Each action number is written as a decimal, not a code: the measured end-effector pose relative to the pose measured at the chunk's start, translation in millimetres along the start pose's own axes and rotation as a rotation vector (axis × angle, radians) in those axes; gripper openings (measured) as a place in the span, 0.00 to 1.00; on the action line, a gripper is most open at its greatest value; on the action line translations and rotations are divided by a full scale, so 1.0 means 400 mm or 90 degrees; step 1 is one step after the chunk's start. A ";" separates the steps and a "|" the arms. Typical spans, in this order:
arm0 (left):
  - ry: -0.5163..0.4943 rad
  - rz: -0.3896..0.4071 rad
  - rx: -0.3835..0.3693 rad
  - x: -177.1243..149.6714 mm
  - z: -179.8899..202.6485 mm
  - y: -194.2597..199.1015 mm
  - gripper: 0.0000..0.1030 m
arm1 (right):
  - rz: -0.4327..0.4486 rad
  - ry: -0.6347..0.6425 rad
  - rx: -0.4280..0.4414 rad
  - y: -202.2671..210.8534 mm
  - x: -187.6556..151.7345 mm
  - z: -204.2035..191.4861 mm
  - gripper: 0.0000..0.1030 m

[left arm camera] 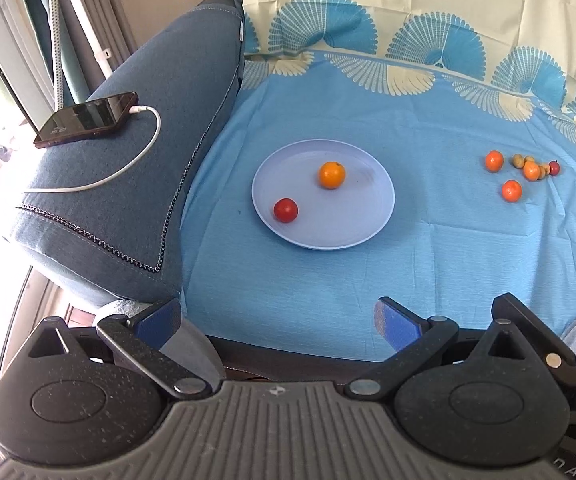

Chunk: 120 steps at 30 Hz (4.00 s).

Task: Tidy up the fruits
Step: 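Lift both tools back from the plate, then grasp a mandarin with the left gripper while the right gripper grasps a red tomato, then carry both fruits to the blue plate and release them onto it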

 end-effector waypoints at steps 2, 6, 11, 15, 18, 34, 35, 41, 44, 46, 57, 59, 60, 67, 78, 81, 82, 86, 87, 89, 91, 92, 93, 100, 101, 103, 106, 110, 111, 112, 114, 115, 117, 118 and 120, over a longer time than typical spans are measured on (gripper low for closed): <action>-0.003 0.000 -0.001 0.001 0.003 0.000 1.00 | -0.001 -0.003 -0.002 0.000 -0.002 0.002 0.99; -0.009 -0.001 0.002 0.006 0.013 -0.005 1.00 | -0.005 -0.011 -0.004 -0.005 -0.005 0.012 0.99; -0.022 -0.007 0.001 0.016 0.031 -0.018 1.00 | -0.012 -0.023 -0.006 -0.021 -0.009 0.022 0.99; -0.034 -0.012 0.003 0.029 0.052 -0.035 1.00 | -0.020 -0.037 -0.008 -0.038 -0.015 0.043 0.99; -0.042 -0.016 0.003 0.040 0.072 -0.046 1.00 | -0.025 -0.050 -0.012 -0.050 -0.017 0.061 0.99; -0.094 -0.045 -0.017 0.151 0.260 -0.163 1.00 | -0.047 -0.150 -0.122 -0.120 -0.064 0.320 0.99; -0.097 -0.045 -0.023 0.163 0.277 -0.171 1.00 | -0.048 -0.157 -0.135 -0.125 -0.067 0.347 0.99; -0.126 -0.032 -0.048 0.259 0.431 -0.228 1.00 | -0.034 -0.202 -0.231 -0.162 -0.080 0.558 0.99; -0.144 -0.028 -0.066 0.315 0.531 -0.268 1.00 | -0.016 -0.213 -0.286 -0.194 -0.073 0.691 0.99; -0.153 -0.027 -0.078 0.352 0.606 -0.300 1.00 | -0.004 -0.221 -0.319 -0.219 -0.067 0.787 0.99; -0.210 -0.055 -0.105 0.469 0.934 -0.518 1.00 | -0.044 -0.282 -0.298 -0.516 -0.094 1.178 0.99; -0.222 -0.056 -0.094 0.479 0.963 -0.558 1.00 | -0.038 -0.285 -0.269 -0.563 -0.090 1.197 0.99; -0.226 -0.059 -0.086 0.484 0.975 -0.580 1.00 | -0.038 -0.279 -0.262 -0.583 -0.089 1.202 0.98; -0.214 -0.100 -0.126 0.482 0.992 -0.644 1.00 | -0.043 -0.218 -0.284 -0.641 -0.088 1.205 0.86; -0.190 -0.096 -0.211 0.491 0.991 -0.612 0.37 | -0.036 -0.113 -0.272 -0.647 -0.097 1.125 0.29; -0.200 -0.068 -0.194 0.488 0.991 -0.574 0.37 | -0.051 -0.119 -0.275 -0.637 -0.089 1.116 0.29; -0.206 -0.061 -0.192 0.485 0.988 -0.561 0.37 | -0.046 -0.138 -0.272 -0.625 -0.088 1.117 0.29; -0.194 -0.051 -0.183 0.467 0.932 -0.495 0.37 | -0.016 -0.187 -0.280 -0.533 -0.078 1.097 0.29; -0.192 -0.051 -0.175 0.460 0.908 -0.476 0.37 | -0.006 -0.195 -0.278 -0.504 -0.076 1.085 0.29; -0.193 -0.056 -0.155 0.441 0.856 -0.439 0.37 | 0.010 -0.207 -0.275 -0.440 -0.072 1.048 0.29; -0.191 -0.065 -0.142 0.411 0.796 -0.397 0.37 | 0.022 -0.219 -0.264 -0.373 -0.070 1.000 0.29; -0.188 -0.068 -0.138 0.395 0.762 -0.376 0.37 | 0.028 -0.222 -0.255 -0.342 -0.069 0.969 0.29; -0.185 -0.069 -0.135 0.377 0.722 -0.350 0.37 | 0.031 -0.222 -0.245 -0.313 -0.068 0.934 0.29; -0.143 -0.064 -0.104 0.251 0.479 -0.198 0.37 | 0.032 -0.189 -0.129 -0.158 -0.055 0.658 0.29; -0.133 -0.065 -0.101 0.235 0.446 -0.181 0.37 | 0.031 -0.181 -0.112 -0.145 -0.050 0.621 0.29; -0.116 -0.064 -0.096 0.205 0.385 -0.145 0.37 | 0.031 -0.173 -0.076 -0.122 -0.035 0.549 0.29; -0.089 -0.051 -0.090 0.163 0.303 -0.095 0.37 | 0.023 -0.170 -0.024 -0.097 -0.018 0.451 0.29; -0.064 -0.029 -0.084 0.105 0.209 -0.034 0.37 | 0.010 -0.174 0.022 -0.056 -0.016 0.336 0.29; -0.058 -0.024 -0.085 0.092 0.192 -0.021 0.37 | 0.006 -0.173 0.029 -0.046 -0.018 0.312 0.29; -0.053 -0.019 -0.085 0.078 0.175 -0.008 0.37 | 0.002 -0.171 0.037 -0.034 -0.022 0.284 0.29; -0.043 -0.012 -0.091 0.051 0.146 0.012 0.37 | -0.005 -0.166 0.047 -0.012 -0.027 0.238 0.29; -0.039 -0.009 -0.095 0.039 0.134 0.020 0.37 | -0.007 -0.162 0.049 -0.003 -0.029 0.219 0.29; -0.034 -0.003 -0.102 0.015 0.113 0.037 0.37 | -0.006 -0.153 0.048 0.015 -0.028 0.185 0.29; -0.032 0.000 -0.105 0.006 0.104 0.044 0.37 | -0.004 -0.149 0.047 0.023 -0.027 0.172 0.29; -0.026 0.004 -0.109 -0.010 0.088 0.057 0.37 | 0.000 -0.144 0.046 0.039 -0.025 0.148 0.29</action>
Point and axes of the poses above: each gripper's, at about its wrist camera, not at the fingertips, and y roughly against the way its jaws point, z to its right, x to its top, the point moved 6 cm from there along -y, roughly the way its jaws point, and after that the axes turned 7 degrees about x, right-handed, at the moved point
